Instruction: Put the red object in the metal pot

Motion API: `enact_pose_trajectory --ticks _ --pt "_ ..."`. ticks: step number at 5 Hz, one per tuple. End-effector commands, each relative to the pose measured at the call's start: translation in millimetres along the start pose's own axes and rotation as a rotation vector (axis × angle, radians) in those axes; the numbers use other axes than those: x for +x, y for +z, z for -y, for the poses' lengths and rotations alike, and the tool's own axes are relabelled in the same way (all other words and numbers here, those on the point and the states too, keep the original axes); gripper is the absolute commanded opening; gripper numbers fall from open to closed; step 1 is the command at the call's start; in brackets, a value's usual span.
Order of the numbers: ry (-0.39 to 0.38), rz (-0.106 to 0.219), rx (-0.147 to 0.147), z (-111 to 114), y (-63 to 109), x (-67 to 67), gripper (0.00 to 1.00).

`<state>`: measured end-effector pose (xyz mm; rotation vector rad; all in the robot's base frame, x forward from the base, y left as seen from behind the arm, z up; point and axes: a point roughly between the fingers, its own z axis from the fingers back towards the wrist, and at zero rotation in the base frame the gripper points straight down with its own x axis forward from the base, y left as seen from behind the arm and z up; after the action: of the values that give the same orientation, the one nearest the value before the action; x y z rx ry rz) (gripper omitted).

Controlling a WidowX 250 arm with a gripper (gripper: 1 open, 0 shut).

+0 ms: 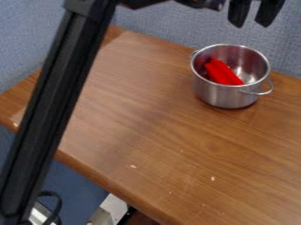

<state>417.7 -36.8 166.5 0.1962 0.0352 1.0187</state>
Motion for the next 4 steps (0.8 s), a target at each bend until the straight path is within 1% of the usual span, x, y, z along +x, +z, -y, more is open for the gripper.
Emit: enact_pose_trajectory --ticks 1,2,4 --pt "0.065 0.035 -0.076 -21 37.3 10.5 1.00" --pt "0.098 0.021 -0.059 -25 30.9 17.0 0.00" --pt "0.052 0.022 -0.054 -42 31.3 9.8 0.00"
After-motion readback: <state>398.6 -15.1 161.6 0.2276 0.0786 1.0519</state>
